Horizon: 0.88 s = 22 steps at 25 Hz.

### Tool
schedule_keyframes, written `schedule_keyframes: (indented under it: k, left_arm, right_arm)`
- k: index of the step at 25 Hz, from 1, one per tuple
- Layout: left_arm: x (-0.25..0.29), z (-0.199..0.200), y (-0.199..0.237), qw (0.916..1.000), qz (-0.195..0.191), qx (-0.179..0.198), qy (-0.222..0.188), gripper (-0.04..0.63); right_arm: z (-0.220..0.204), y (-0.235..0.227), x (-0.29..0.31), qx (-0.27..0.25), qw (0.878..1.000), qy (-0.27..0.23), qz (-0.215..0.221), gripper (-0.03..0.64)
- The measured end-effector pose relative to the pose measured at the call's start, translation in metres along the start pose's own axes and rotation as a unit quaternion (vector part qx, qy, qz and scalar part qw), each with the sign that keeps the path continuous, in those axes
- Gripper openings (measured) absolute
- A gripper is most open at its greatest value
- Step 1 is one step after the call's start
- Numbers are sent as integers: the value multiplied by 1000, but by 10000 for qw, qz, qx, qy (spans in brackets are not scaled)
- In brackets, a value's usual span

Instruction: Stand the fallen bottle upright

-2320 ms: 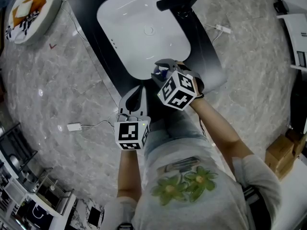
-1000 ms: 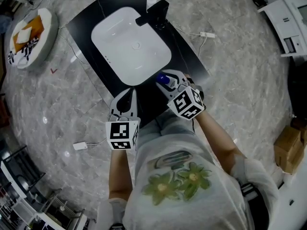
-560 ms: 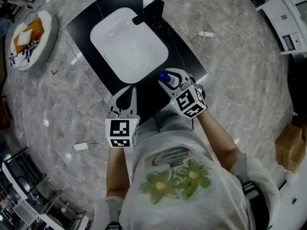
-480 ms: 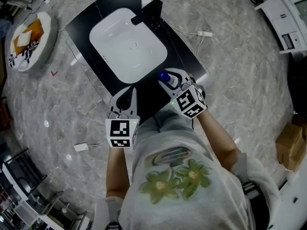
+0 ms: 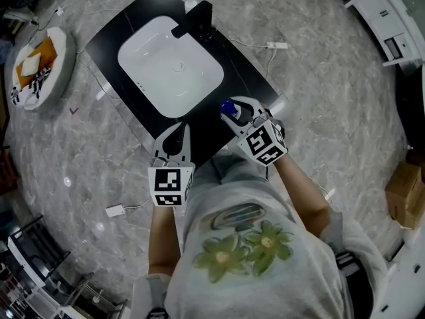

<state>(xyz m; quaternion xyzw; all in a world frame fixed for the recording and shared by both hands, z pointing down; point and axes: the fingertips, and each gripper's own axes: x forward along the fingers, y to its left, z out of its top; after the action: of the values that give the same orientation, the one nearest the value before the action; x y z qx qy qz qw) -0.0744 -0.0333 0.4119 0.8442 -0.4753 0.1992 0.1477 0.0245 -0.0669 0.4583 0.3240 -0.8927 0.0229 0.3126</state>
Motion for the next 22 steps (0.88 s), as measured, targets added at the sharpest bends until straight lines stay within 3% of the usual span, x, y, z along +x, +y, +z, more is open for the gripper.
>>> schedule_keyframes:
  k: [22]
  left_arm:
    - [0, -4, -39, 9995, -251, 171, 54, 17]
  right_arm:
    - [-24, -7, -40, 344, 9990, -67, -285, 172]
